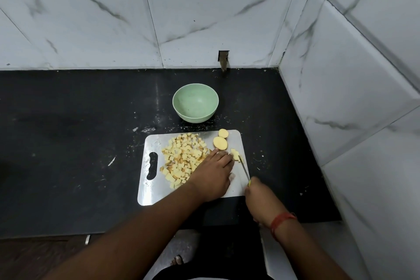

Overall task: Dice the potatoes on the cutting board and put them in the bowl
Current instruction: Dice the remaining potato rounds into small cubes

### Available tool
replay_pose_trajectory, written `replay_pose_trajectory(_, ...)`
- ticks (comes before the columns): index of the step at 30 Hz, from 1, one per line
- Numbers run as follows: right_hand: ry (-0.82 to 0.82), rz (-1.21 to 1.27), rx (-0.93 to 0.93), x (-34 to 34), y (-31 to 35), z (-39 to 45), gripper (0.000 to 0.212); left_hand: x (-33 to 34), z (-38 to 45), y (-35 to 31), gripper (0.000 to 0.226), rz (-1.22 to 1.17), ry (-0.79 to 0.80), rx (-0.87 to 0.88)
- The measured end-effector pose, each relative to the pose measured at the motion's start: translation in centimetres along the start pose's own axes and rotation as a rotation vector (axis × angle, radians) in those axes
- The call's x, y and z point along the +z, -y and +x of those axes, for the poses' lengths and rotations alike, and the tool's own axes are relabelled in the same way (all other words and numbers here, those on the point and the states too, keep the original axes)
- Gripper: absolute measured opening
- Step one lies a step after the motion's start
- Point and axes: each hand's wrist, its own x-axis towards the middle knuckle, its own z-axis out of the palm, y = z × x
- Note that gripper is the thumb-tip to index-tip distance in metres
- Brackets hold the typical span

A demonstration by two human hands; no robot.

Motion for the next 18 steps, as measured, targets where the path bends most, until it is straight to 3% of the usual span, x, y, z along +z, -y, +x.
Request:
replay_pose_trajectory(13,0.024,-0.007,-0.099,-1.7,2.5,1.8,0.002,-0.1,-0.1,0.2,0.052,0.005,0.034,-0.003)
replay_pose_trajectory(18,0.059,-0.047,-0.1,-1.5,3.1,2.4,0.026,-0.5,-0.1,0.1,0.053,0.039,0.058,-0.009)
